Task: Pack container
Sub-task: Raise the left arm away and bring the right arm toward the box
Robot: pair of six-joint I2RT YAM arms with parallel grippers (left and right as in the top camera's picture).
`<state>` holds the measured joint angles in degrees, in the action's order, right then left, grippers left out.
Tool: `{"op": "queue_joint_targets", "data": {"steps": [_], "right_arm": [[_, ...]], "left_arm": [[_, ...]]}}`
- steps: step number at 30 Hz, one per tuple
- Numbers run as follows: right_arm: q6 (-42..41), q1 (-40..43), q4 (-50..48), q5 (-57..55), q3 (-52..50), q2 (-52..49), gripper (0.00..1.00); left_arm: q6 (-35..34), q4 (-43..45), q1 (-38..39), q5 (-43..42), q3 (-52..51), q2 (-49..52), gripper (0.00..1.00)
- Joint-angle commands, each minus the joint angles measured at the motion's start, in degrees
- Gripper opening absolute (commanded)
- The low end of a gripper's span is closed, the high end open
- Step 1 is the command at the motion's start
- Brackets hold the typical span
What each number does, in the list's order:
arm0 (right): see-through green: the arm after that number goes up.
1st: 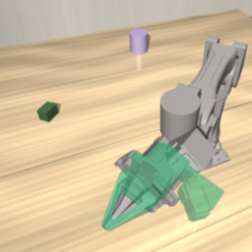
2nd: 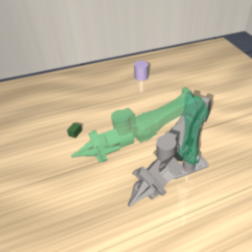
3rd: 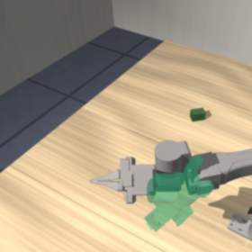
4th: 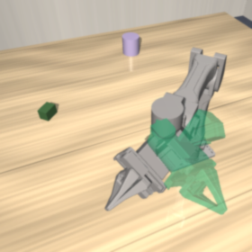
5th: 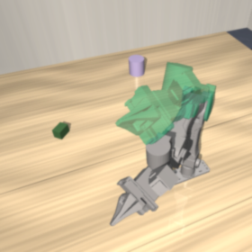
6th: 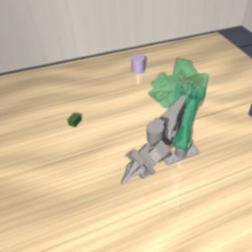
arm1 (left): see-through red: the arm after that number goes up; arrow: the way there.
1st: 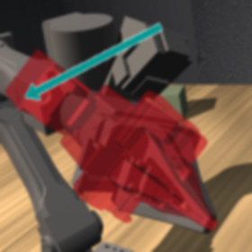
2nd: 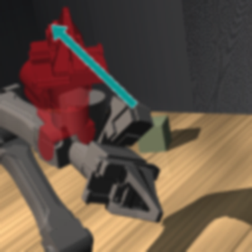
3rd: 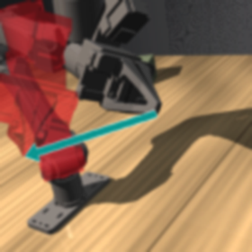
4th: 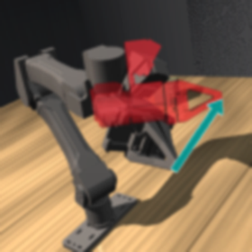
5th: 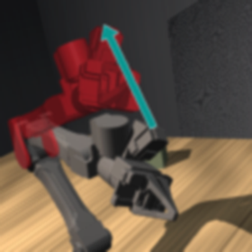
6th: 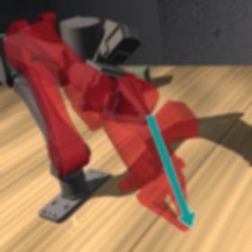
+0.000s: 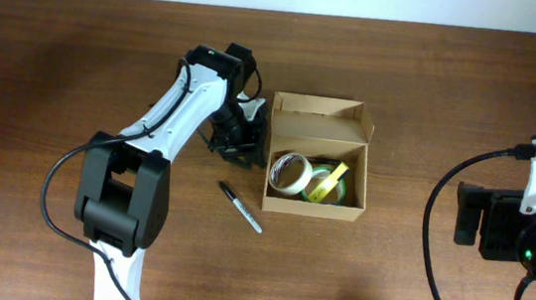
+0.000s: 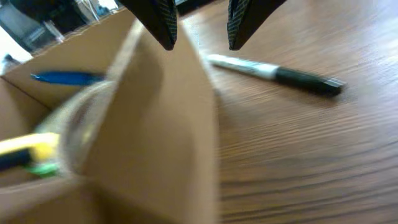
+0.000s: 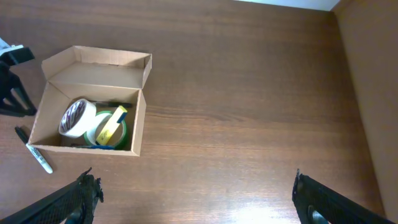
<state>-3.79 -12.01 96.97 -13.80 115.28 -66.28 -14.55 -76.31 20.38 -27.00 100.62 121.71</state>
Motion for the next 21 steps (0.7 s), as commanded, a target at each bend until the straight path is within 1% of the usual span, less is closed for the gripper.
{"op": "queue_joint_targets", "data": {"steps": [1, 6, 7, 9, 13, 14, 17, 21], "right_arm": [[0.4, -0.3, 0.3, 0.7, 0.2, 0.2, 0.99], [0.4, -0.3, 0.3, 0.1, 0.1, 0.2, 0.99], [0.4, -0.3, 0.3, -0.3, 0.1, 0.2, 0.99], [0.4, -0.3, 0.3, -0.3, 0.1, 0.2, 0.99], [0.3, -0.3, 0.3, -0.3, -0.4, 0.2, 0.99], [0.2, -0.3, 0.3, -0.3, -0.8, 0.2, 0.99], [-1.2, -0.3, 0.3, 0.3, -2.8, 0.2, 0.99], [-1.1, -0.3, 0.3, 2.9, -6.6, 0.0, 0.99]], "left_arm": [[-4.1, -1.7, -0.4, 12.2, -0.2, 0.3, 0.27], [-4.2, -3.2, -0.4, 21.9, -0.2, 0.3, 0.27], [-4.9, -3.4, -0.7, 25.9, -0.2, 0.3, 0.28], [-5.2, -3.5, -1.2, 27.5, -0.2, 0.3, 0.31], [-5.1, -2.7, -3.8, 28.5, -0.2, 0.3, 0.31], [-4.9, -2.2, -4.7, 28.5, -0.2, 0.3, 0.29], [-2.5, -0.8, -7.5, 28.5, -0.1, 0.3, 0.12], [-1.9, -2.2, -11.4, 28.5, 3.0, 0.0, 0.03]]}}
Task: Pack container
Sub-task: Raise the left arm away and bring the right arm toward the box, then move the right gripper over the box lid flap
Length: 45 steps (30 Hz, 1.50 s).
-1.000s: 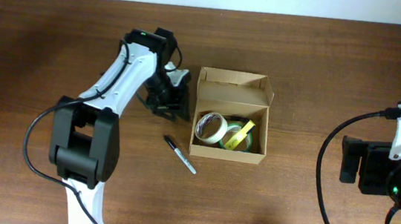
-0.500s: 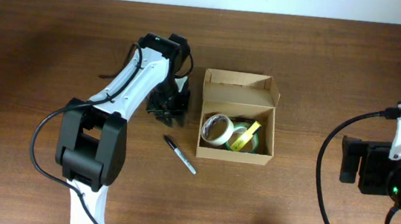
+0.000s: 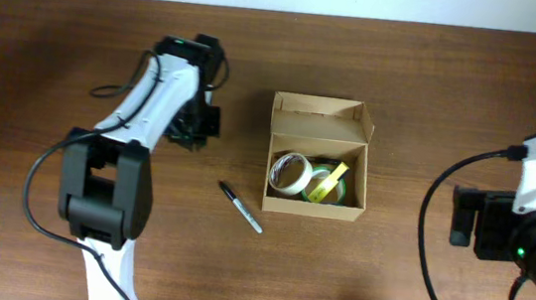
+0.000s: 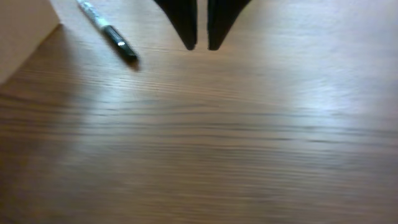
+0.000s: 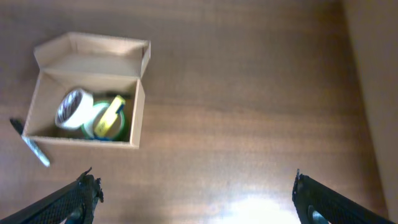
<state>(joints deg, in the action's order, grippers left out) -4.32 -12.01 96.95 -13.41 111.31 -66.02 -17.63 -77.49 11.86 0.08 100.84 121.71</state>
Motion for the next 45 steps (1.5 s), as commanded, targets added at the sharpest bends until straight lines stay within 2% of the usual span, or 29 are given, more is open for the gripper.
{"op": "queue_joint_targets", "data": {"steps": [1, 6, 9, 14, 18, 20, 22, 27, 29, 37, 45], "right_arm": [[-0.6, -0.3, 0.4, 3.4, -3.6, -0.4, 0.99], [-0.6, -0.3, 0.4, 7.8, -7.3, -1.5, 0.99], [-0.6, -0.3, 0.4, 9.8, -10.5, -2.7, 0.99], [-0.5, -0.3, 0.4, 13.7, -15.5, -4.2, 0.99], [-0.4, -0.4, 0.3, 17.1, -19.8, -4.5, 0.99], [-0.3, -0.4, 0.3, 19.1, -22.9, -4.5, 0.91], [-0.3, -0.4, 0.3, 20.4, -25.3, -4.5, 0.74], [-0.4, -0.4, 0.0, 23.9, -31.9, -4.5, 0.19], [-0.4, -0.4, -0.4, 25.3, -34.2, -4.5, 0.04], [-0.6, -2.1, -7.6, 29.5, -44.5, -4.5, 0.04], [-8.1, -11.7, -23.1, 31.1, -52.8, -4.9, 0.04]], "left_arm": [[1.6, -1.9, -3.7, 1.5, 4.4, -0.3, 0.02], [2.3, -8.8, -6.0, 6.3, 17.4, -2.6, 0.02], [2.3, -13.7, -6.0, 11.6, 30.3, -5.6, 0.02], [3.6, -17.3, -6.0, 12.5, 46.9, -9.3, 0.04], [3.6, -18.7, -6.0, 13.3, 55.5, -12.0, 0.04], [3.8, -19.0, -6.0, 13.3, 57.5, -13.2, 0.03], [3.8, -19.0, -6.0, 13.5, 58.1, -14.6, 0.02], [3.9, -19.0, -6.0, 13.5, 58.1, -17.0, 0.02], [3.9, -19.0, -6.0, 13.5, 58.1, -17.7, 0.02], [3.8, -19.1, -6.0, 12.7, 58.1, -20.3, 0.02], [3.8, -19.1, -6.0, 12.3, 58.1, -21.4, 0.02]]}}
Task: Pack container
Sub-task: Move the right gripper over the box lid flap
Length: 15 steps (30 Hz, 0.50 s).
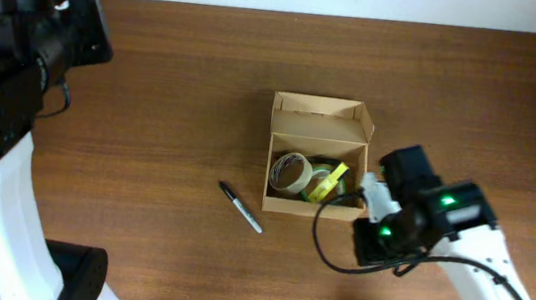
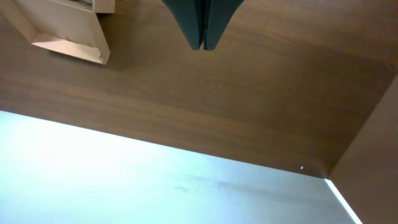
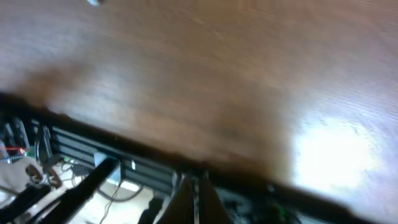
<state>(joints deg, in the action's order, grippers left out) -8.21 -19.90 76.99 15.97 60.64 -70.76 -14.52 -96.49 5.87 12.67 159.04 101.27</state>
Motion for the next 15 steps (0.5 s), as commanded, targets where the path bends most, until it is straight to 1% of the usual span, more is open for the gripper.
{"op": "queue_joint_targets", "data": {"steps": [1, 4, 7, 10, 15], "right_arm": [[-5.2, -5.5, -5.5, 1.7, -2.7, -0.3, 0.04], [-7.0, -10.1, -11.6, 1.1, -3.5, -1.3, 0.04], [-9.0, -13.7, -16.4, -1.8, -4.5, -3.9, 0.04], [-9.0, -15.0, -19.3, -3.1, -5.2, -8.9, 0.04], [-7.7, -14.9, -23.9, -3.1, -5.2, -18.1, 0.04]], "left_arm": [[0.7, -0.2, 0.0, -0.6, -0.1, -0.9, 0.02], [0.7, -0.2, 0.0, -1.1, -0.1, -0.9, 0.02], [0.7, -0.2, 0.0, -1.1, -0.1, -0.9, 0.02], [0.7, -0.2, 0.0, -1.1, -0.1, -1.0, 0.02], [0.7, -0.2, 0.0, -1.3, -0.1, -1.1, 0.02]]}}
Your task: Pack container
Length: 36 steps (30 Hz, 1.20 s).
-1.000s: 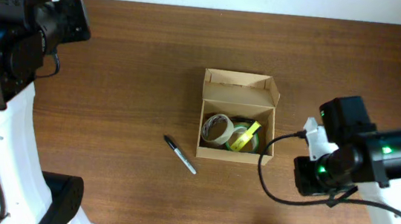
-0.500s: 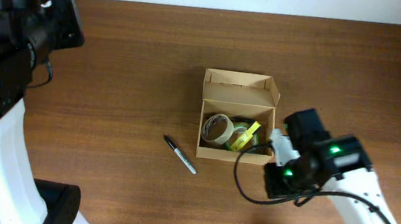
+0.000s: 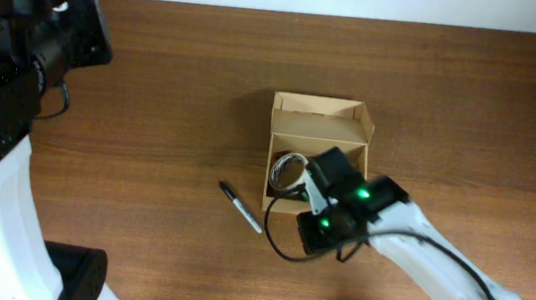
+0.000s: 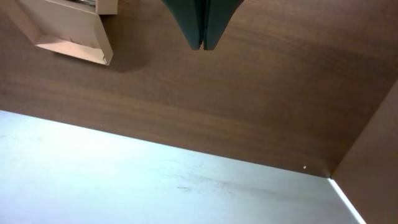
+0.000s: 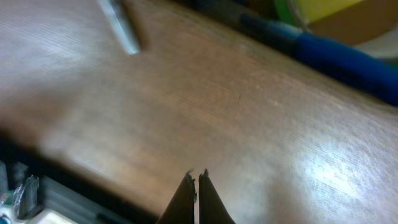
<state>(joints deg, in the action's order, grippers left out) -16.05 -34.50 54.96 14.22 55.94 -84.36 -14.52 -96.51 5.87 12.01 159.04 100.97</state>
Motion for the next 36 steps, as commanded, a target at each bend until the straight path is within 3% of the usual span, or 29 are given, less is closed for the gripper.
{"op": "queue_joint_targets", "data": {"steps": [1, 12, 28, 36], "right_arm": [[0.4, -0.3, -2.6, -1.4, -0.5, -6.1, 0.04], [2.3, 0.5, -8.8, -2.3, -0.5, -10.9, 0.04], [11.4, 16.2, -11.3, -4.1, -0.5, -10.9, 0.04], [10.4, 14.0, -11.4, 1.4, -0.5, -10.9, 0.04]], "left_arm": [[0.7, -0.1, 0.0, -0.7, -0.1, -0.8, 0.02], [0.7, -0.1, 0.0, -0.7, -0.1, -0.8, 0.02], [0.9, -0.2, 0.0, -2.2, -0.1, -0.8, 0.02], [0.9, -0.1, 0.0, -3.5, -0.1, -0.8, 0.02]]}}
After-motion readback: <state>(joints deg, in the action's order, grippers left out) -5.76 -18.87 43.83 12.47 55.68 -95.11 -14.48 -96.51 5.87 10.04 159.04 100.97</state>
